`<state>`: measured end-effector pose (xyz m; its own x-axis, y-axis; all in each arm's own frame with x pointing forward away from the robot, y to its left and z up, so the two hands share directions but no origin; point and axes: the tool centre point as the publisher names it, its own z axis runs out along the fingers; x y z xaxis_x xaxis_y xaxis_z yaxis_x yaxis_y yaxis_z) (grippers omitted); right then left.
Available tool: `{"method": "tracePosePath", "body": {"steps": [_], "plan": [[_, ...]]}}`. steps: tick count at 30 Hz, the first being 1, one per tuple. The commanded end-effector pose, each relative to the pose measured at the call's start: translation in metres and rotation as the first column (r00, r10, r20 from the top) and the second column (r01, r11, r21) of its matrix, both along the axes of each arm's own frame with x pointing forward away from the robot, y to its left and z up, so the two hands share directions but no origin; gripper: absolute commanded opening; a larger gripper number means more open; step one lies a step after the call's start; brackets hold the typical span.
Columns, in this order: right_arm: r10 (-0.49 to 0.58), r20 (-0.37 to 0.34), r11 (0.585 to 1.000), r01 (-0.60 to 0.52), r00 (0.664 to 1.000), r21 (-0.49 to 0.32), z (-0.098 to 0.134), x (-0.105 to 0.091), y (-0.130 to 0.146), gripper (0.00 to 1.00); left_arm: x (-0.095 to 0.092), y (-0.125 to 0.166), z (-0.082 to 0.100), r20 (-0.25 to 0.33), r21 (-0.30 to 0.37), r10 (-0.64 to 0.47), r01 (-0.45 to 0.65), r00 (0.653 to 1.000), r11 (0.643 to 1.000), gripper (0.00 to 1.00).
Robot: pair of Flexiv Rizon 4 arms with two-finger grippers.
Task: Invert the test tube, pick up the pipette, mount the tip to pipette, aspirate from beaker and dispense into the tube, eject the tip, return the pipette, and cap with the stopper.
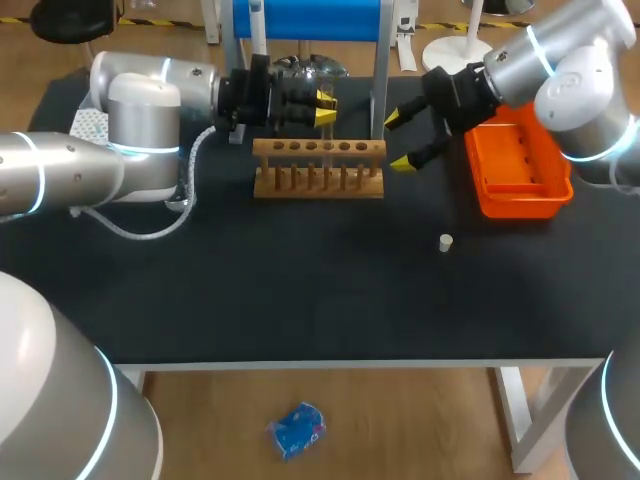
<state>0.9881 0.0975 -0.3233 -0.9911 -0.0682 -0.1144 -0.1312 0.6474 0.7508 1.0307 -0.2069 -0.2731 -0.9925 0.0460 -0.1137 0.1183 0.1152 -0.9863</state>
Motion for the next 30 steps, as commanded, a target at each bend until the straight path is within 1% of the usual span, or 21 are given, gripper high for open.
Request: {"method": "tracePosePath", "body": {"steps": [1,19,27,28,29,30], "plan": [[0.001,-0.001,1.0,-0.001,1.0,0.0,-0.001,0.001,0.0,1.0,0.005,-0.001,-0.005,-0.007,0.003,-0.006,0.006,1.0,1.0,0.0],[0.001,-0.001,1.0,-0.001,1.0,0.0,-0.001,0.001,0.0,1.0,0.008,0.0,-0.017,-0.043,0.01,0.005,-0.004,0.999,1.0,0.0],[0.001,-0.001,1.0,-0.001,1.0,0.0,-0.001,0.001,0.0,1.0,0.008,-0.001,-0.018,-0.044,0.007,0.009,-0.009,0.999,1.0,0.0],[0.001,-0.001,1.0,-0.001,1.0,0.0,-0.001,0.001,0.0,1.0,0.008,0.0,-0.018,-0.043,0.003,0.016,-0.016,0.999,1.0,0.38],[0.001,-0.001,1.0,-0.001,1.0,0.0,-0.001,0.001,0.0,1.0,0.008,0.0,-0.016,-0.041,0.0,0.023,-0.023,0.999,1.0,1.0],[0.001,-0.001,1.0,-0.001,1.0,0.0,-0.001,0.001,0.0,1.0,0.008,0.001,-0.015,-0.036,-0.002,0.027,-0.027,0.999,1.0,1.0]]}}
